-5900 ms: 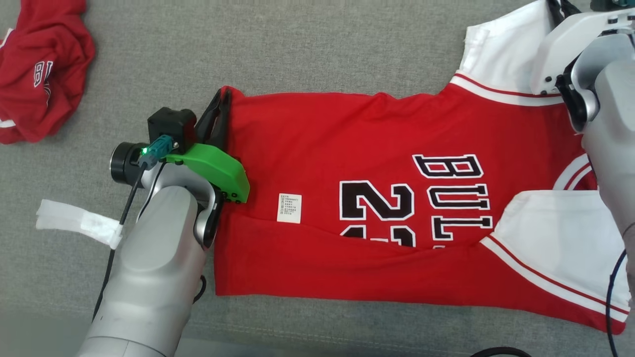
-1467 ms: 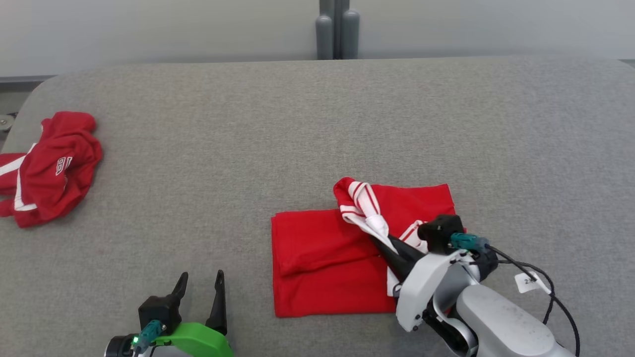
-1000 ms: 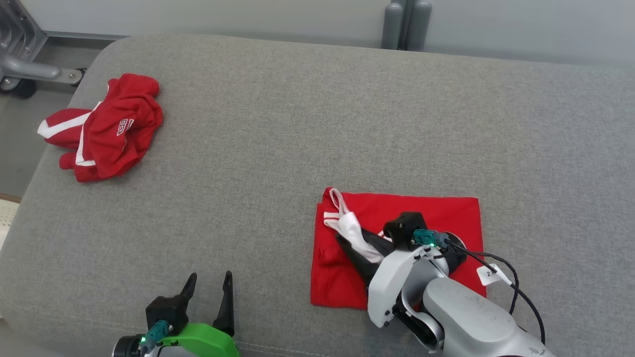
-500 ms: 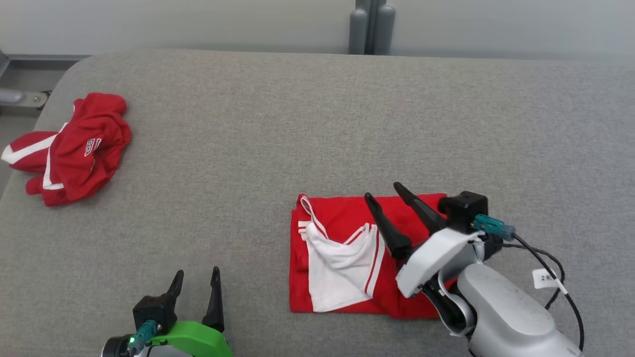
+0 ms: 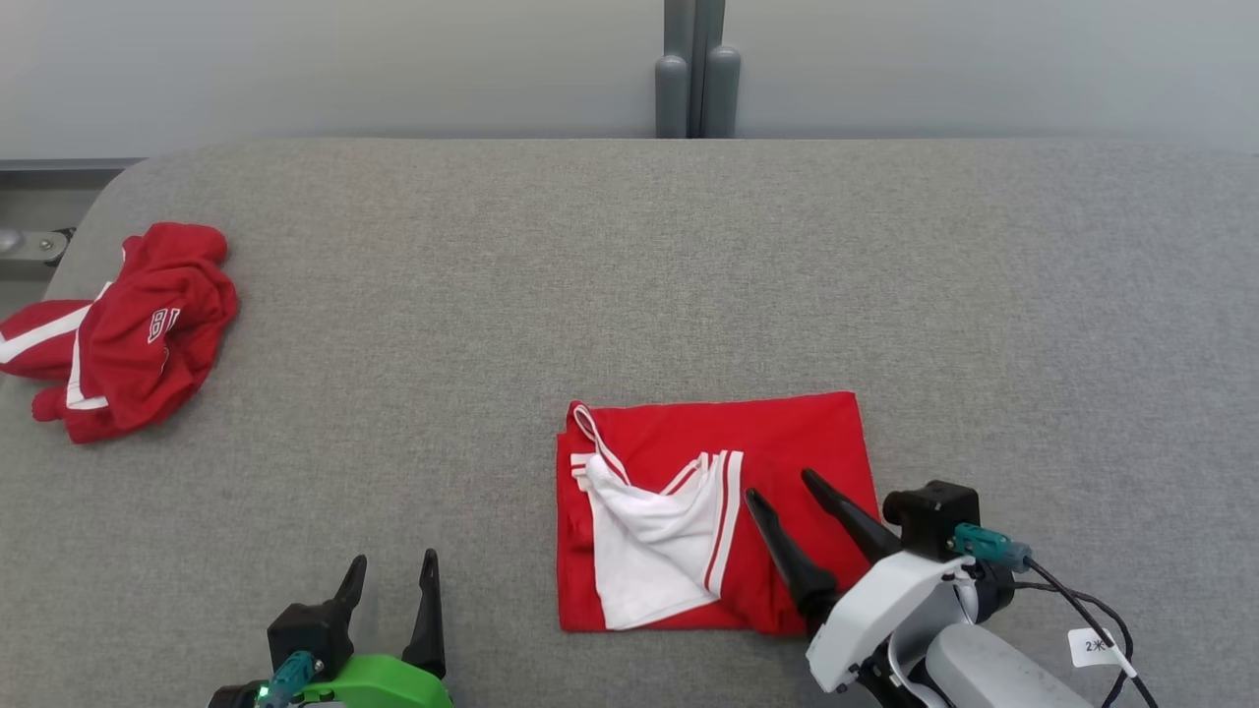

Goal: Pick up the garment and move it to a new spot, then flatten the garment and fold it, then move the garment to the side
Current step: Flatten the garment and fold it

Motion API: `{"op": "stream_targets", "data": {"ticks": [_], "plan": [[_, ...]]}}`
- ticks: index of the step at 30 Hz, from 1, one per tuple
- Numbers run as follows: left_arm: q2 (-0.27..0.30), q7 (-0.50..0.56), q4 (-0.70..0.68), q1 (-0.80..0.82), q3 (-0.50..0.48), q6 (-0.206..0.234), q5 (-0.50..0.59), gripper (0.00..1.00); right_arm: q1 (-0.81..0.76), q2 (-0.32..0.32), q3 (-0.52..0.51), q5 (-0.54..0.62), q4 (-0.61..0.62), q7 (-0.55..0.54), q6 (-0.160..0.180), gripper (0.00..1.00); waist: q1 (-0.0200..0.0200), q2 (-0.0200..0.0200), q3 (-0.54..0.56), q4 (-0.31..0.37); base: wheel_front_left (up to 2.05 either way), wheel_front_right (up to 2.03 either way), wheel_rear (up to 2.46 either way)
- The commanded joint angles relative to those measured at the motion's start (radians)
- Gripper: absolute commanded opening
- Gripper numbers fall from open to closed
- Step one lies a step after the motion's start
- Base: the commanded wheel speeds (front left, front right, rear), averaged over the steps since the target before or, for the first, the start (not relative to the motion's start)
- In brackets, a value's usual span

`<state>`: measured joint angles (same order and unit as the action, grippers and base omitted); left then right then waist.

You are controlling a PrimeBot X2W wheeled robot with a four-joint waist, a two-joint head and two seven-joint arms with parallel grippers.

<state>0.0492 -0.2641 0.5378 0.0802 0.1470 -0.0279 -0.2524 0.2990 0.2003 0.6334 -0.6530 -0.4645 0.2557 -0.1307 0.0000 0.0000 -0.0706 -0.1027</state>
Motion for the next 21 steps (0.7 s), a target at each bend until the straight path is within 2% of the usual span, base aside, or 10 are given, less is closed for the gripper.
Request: {"op": "stream_targets", "data": {"ticks": [1, 6, 7, 9, 15, 19, 20, 21], "plan": [[0.003, 0.000, 0.002, -0.006, -0.003, -0.005, 0.008, 1.00, -0.002, -0.008, -0.007, 0.006, -0.017, 0.000, 0.000, 1.00, 0.0000, 0.0000, -0.003, -0.009, 0.00, 0.00, 0.00], [0.003, 0.000, 0.004, -0.008, -0.005, -0.007, 0.015, 1.00, 0.025, -0.035, -0.011, 0.021, -0.071, -0.002, 0.000, 1.00, 0.0000, 0.0000, -0.008, -0.030, 0.00, 0.00, 0.00], [0.003, 0.000, 0.007, -0.008, -0.007, -0.009, 0.019, 1.00, 0.039, -0.043, -0.004, 0.028, -0.087, -0.001, 0.000, 0.56, 0.0000, 0.0000, -0.011, -0.038, 0.00, 0.00, 0.00], [0.003, 0.000, 0.007, -0.005, -0.008, -0.009, 0.017, 1.00, 0.050, -0.045, 0.009, 0.029, -0.098, -0.001, 0.000, 0.00, 0.0000, 0.0000, -0.014, -0.044, 0.00, 0.00, 0.00], [0.003, 0.000, 0.004, -0.008, -0.007, -0.004, 0.010, 1.00, 0.067, -0.046, 0.067, 0.025, -0.065, 0.002, 0.000, 0.00, 0.0000, 0.0000, -0.016, -0.050, 0.00, 0.00, 0.00], [0.003, 0.000, 0.008, -0.012, -0.007, -0.004, 0.002, 1.00, 0.072, -0.050, 0.179, -0.021, 0.004, -0.026, 0.000, 0.00, 0.0000, 0.0000, -0.013, -0.047, 0.00, 0.00, 0.00], [0.003, 0.000, 0.009, -0.012, -0.006, -0.002, -0.001, 1.00, 0.073, -0.048, 0.211, -0.042, 0.022, -0.038, 0.000, 0.36, 0.0000, 0.0000, -0.012, -0.046, 0.00, 0.00, 0.00], [0.003, 0.000, 0.009, -0.011, -0.005, -0.001, -0.003, 1.00, 0.076, -0.045, 0.255, -0.062, 0.045, -0.050, 0.000, 1.00, 0.0000, 0.0000, -0.012, -0.045, 0.00, 0.00, 0.00]]}}
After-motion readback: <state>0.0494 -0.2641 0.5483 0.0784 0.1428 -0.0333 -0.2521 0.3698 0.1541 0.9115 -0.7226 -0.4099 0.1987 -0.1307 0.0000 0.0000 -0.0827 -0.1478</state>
